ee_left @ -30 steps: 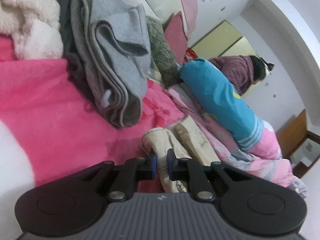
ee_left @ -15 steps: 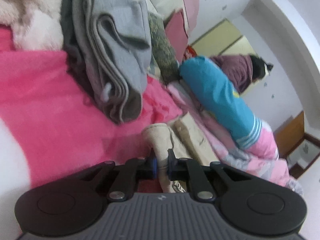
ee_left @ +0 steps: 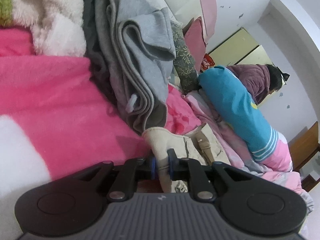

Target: Fold clothes

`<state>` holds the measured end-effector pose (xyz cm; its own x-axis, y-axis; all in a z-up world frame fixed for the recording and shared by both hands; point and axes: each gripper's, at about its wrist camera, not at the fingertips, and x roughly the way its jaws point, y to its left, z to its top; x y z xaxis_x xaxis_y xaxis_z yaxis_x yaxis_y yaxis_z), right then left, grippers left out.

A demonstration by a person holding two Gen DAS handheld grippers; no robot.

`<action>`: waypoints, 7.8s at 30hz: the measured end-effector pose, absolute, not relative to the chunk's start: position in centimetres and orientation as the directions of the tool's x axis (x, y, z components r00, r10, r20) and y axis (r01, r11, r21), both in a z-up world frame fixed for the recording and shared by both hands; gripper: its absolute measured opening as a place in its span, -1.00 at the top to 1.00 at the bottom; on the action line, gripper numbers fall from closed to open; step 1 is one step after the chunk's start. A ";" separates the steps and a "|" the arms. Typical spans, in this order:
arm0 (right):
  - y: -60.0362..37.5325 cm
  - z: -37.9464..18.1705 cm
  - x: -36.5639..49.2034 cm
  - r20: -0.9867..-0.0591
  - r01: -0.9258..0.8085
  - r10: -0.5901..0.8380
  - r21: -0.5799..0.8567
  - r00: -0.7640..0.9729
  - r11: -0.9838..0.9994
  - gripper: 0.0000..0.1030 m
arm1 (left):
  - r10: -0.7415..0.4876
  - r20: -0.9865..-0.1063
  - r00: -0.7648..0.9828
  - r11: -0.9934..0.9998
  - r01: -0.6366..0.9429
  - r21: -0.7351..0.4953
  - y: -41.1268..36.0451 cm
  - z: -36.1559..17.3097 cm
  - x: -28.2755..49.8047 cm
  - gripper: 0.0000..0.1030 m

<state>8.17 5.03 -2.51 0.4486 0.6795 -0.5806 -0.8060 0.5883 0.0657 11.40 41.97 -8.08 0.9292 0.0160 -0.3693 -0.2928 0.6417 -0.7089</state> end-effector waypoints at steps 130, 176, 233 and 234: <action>-11.7 -4.5 22.9 -0.702 -0.552 0.323 -0.120 0.634 0.825 0.72 | -0.343 -0.457 0.821 0.931 0.232 -0.283 7.6 -7.0 5.3 -0.82; -46.4 -4.4 1.6 -0.680 0.261 -0.059 0.199 0.731 0.945 -0.10 | -0.322 -0.468 0.823 0.941 0.225 -0.251 7.0 -7.0 5.0 -0.83; -46.6 -5.2 -10.1 -0.586 0.421 -0.098 0.445 0.804 0.790 0.81 | -0.346 -0.446 0.825 0.926 0.224 -0.304 7.7 -6.9 4.8 -0.87; -46.3 -4.9 -10.2 -0.589 0.434 -0.114 0.437 0.800 0.788 0.79 | -0.348 -0.445 0.825 0.925 0.224 -0.307 7.8 -6.9 4.7 -0.87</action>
